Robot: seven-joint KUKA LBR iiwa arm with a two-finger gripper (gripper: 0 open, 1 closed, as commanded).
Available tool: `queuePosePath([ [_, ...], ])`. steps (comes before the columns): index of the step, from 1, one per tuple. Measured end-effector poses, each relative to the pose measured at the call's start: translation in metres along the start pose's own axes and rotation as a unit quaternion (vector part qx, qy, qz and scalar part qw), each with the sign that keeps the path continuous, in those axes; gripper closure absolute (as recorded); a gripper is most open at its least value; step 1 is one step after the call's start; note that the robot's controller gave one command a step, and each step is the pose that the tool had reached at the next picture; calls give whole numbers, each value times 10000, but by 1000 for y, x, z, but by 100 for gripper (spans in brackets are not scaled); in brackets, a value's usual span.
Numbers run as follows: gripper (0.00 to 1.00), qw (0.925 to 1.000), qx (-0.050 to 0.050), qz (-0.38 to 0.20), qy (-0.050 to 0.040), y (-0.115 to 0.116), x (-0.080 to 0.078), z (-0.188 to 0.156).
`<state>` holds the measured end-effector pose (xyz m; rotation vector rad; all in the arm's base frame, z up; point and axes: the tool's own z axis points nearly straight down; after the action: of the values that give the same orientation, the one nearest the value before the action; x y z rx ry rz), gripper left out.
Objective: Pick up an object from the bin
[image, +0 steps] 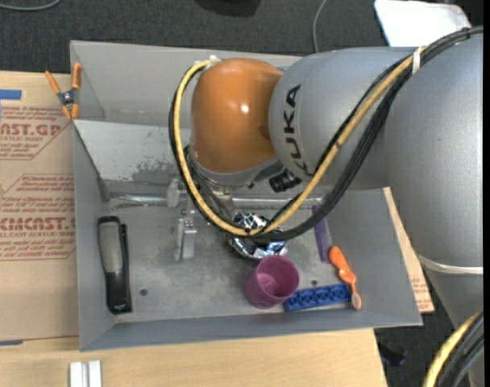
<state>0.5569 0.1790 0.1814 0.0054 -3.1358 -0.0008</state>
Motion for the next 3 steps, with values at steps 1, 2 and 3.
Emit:
queuePosePath([
  [1, 0, 10000, -6, 10, -37, -1, -2, -5],
  [2, 0, 9998, -6, -198, -55, -26, -22, 71],
  [3, 0, 9737, 2, -2279, -75, -20, -30, 102],
])
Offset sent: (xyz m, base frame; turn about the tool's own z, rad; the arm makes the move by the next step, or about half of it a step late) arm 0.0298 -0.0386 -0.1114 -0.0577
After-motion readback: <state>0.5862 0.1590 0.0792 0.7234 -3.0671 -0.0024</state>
